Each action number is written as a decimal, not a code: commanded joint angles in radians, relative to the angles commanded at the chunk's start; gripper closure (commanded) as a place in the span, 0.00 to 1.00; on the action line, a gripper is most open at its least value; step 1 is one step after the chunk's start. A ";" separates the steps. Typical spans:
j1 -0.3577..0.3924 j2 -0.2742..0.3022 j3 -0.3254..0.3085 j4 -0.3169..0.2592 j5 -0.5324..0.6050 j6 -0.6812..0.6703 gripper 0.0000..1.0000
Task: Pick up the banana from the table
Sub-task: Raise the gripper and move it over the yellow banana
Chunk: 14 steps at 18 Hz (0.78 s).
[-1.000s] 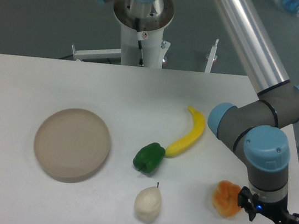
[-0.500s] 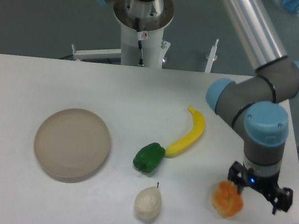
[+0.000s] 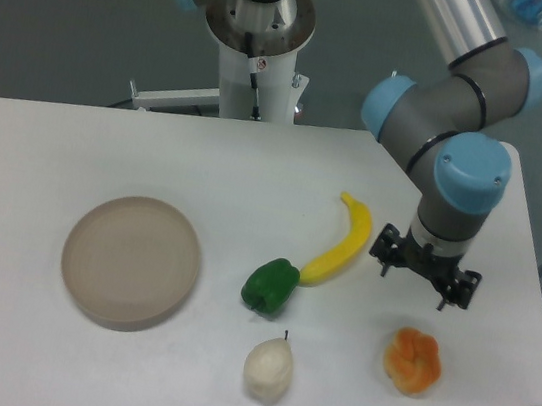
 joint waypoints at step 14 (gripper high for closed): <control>-0.009 0.086 -0.345 0.224 0.011 0.094 0.00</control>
